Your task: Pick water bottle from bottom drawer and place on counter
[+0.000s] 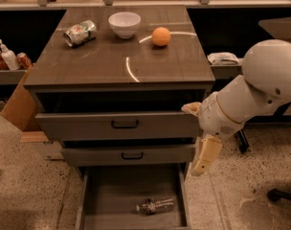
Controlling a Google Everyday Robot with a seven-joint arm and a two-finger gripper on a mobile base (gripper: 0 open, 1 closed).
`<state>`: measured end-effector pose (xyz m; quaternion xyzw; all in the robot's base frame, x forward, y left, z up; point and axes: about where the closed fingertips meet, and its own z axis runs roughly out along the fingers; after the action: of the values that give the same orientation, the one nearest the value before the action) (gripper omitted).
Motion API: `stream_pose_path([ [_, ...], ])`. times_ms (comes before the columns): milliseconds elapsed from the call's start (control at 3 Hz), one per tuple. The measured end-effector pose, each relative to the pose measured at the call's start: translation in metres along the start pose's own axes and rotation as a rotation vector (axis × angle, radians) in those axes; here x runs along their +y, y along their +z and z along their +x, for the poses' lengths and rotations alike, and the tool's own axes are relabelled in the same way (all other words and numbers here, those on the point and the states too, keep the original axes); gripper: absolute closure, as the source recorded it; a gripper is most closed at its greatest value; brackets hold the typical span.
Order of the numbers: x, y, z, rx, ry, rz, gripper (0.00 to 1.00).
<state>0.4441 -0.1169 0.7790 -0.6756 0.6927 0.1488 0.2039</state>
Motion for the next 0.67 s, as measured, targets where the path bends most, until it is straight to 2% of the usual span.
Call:
stream_pose_path([
  [333, 0.005, 0.039, 0.007, 0.007, -0.048, -0.035, 0.00],
  [667, 0.015, 0.083, 0.033, -0.058, -0.026, -0.057, 0.00],
])
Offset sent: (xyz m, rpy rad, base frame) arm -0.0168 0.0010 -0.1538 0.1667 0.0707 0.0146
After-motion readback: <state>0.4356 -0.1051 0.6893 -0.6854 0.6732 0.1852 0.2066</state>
